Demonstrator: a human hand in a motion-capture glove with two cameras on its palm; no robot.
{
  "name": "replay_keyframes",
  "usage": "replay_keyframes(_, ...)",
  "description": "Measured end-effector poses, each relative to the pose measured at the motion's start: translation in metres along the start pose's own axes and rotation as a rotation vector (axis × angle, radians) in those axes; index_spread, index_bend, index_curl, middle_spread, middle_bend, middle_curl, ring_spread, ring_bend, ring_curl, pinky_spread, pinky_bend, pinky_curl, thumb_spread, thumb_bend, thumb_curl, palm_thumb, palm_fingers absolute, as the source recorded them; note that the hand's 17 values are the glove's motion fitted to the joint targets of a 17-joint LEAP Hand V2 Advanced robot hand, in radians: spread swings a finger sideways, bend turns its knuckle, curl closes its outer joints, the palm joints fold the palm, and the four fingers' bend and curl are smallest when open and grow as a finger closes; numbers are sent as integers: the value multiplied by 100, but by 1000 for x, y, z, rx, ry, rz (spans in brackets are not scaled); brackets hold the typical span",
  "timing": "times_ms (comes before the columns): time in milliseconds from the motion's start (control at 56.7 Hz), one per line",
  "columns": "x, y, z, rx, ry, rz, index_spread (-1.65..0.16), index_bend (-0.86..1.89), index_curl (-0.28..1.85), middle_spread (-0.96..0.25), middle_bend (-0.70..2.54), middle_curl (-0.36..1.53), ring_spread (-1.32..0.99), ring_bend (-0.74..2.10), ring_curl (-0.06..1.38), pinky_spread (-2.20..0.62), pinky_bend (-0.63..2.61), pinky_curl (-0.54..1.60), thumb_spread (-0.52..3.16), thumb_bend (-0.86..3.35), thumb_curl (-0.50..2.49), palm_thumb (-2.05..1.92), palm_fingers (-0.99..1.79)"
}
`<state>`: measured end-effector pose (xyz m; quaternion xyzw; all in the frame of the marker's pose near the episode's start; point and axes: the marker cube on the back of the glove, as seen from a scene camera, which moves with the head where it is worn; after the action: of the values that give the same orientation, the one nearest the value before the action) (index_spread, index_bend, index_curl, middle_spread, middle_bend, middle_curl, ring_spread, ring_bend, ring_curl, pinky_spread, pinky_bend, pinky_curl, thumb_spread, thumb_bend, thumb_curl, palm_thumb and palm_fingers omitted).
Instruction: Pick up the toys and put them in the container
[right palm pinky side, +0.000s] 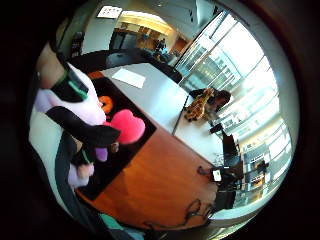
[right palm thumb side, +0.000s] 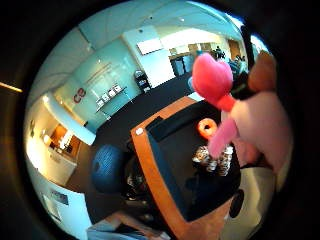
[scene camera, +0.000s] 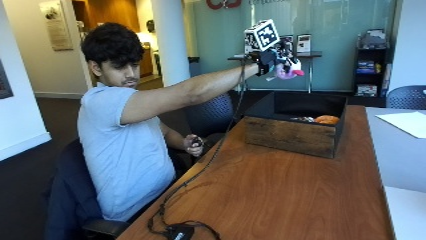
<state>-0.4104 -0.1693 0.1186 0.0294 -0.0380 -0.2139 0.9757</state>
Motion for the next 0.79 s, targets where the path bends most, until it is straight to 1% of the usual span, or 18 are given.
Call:
replay_keyframes(35,-3,0,8,-92,-28,3,-29,14,51,-8,23,54,-15,81,56,-37,112,46,159,79,52,73,89)
replay_keyframes(53,-6,-1,13,-136,-40,7,-30,11,50,-7,19,53,-14,77,55,-36,114,46,161,79,50,70,73)
replay_keyframes(70,-8,-2,18,-175,-49,11,-30,13,52,-7,19,54,-13,78,57,-35,116,48,161,79,50,69,71)
replay_keyframes(88,-9,-3,23,-208,-55,13,-30,13,51,-6,14,52,-13,74,56,-34,119,48,161,79,49,66,59)
replay_keyframes(106,-9,-2,26,-231,-60,10,-31,14,51,-6,15,52,-13,74,57,-34,120,49,161,79,48,65,58)
replay_keyframes(123,-6,0,29,-246,-63,2,-32,8,48,-3,4,48,-11,51,50,-29,123,49,163,74,43,51,2)
replay_keyframes(141,-4,2,31,-251,-65,-6,-31,12,52,-3,8,50,-9,48,55,-26,127,55,162,70,39,43,-19)
replay_keyframes(159,-2,4,33,-250,-66,-13,-31,11,51,-2,9,48,-8,40,53,-22,127,54,161,64,35,31,-31)
replay_keyframes(176,-1,5,34,-244,-65,-17,-31,9,49,-1,9,46,-8,35,50,-20,126,52,160,62,33,26,-29)
replay_keyframes(194,0,6,35,-235,-64,-19,-31,7,45,-1,9,45,-7,27,46,-17,120,48,157,55,30,15,-38)
replay_keyframes(264,9,11,39,-194,-46,-23,-30,10,39,0,8,39,-5,16,35,-9,110,42,149,38,22,-10,-35)
replay_keyframes(335,23,17,40,-186,-20,-9,-31,17,38,0,9,35,-4,14,31,-4,102,38,144,25,18,-15,-27)
replay_keyframes(546,70,43,44,-214,67,22,-33,25,40,-1,11,28,-5,15,27,3,88,33,140,-1,13,-10,-16)
replay_keyframes(793,120,91,61,-283,133,26,-34,27,41,-1,14,25,-6,19,28,5,77,30,142,-5,12,-10,-7)
